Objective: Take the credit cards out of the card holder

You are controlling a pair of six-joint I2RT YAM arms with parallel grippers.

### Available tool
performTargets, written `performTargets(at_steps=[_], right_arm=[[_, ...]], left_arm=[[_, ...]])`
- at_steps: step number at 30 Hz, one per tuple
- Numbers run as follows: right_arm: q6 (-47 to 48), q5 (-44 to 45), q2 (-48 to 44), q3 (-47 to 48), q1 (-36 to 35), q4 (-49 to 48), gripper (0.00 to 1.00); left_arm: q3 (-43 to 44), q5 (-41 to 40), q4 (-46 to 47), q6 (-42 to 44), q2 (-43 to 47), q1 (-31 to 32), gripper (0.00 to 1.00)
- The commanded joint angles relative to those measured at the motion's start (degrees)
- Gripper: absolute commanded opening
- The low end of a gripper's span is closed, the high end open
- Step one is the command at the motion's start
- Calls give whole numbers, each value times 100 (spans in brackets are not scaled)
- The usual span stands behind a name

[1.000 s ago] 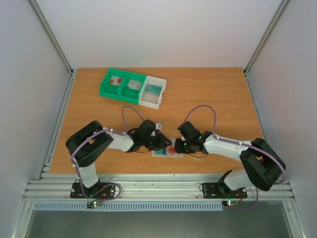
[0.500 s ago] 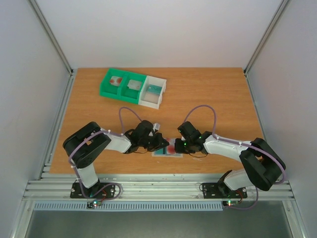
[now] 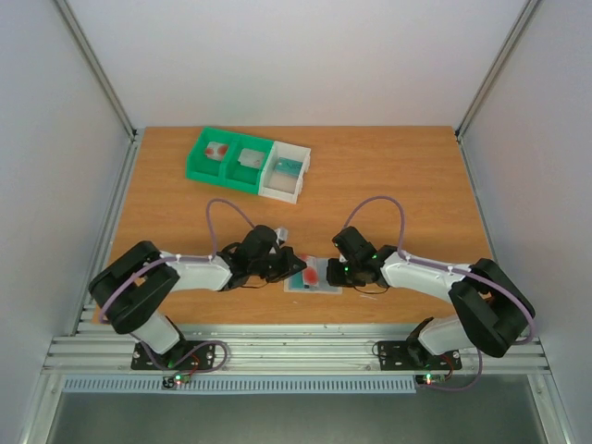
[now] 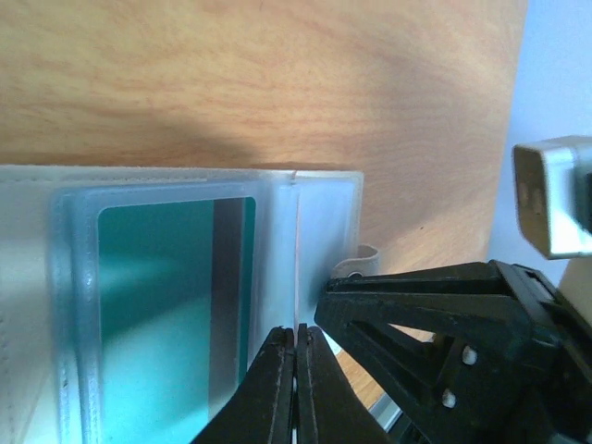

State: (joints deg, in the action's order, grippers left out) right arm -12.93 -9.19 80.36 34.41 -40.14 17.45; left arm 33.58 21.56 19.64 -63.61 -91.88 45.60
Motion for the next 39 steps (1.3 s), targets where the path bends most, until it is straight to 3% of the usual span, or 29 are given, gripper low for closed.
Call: performTargets(at_steps=[1, 9, 15, 21, 23, 28, 31, 39], right_arm=[[30, 75, -255, 72, 28, 336, 16], [-102, 9, -1131, 333, 32, 963, 31], [-52, 35, -1562, 763, 31, 1505, 60], [-25, -139, -1915, 982, 30, 1646, 83], [15, -304, -1945, 1084, 27, 1681, 97], [98, -366, -2016, 1276, 27, 1875, 98], [207, -327, -2069, 1356, 24, 2006, 98], [357, -142, -2149, 1400, 28, 2107, 98]], left_arm=[[-121, -509, -392, 256, 577, -52, 0], [-196, -1248, -1407, 602, 1897, -183, 0], [-79, -2036, -2502, 1038, 3231, -391, 1], [367, -2920, -3552, 1618, 4237, -701, 0], [520, -3396, -3825, 1797, 4444, -749, 0], [760, -4264, -3792, 2201, 4696, -939, 0], [992, -4390, -3759, 2430, 4535, -1206, 0], [1253, -3574, -2931, 2209, 3610, -2472, 0]])
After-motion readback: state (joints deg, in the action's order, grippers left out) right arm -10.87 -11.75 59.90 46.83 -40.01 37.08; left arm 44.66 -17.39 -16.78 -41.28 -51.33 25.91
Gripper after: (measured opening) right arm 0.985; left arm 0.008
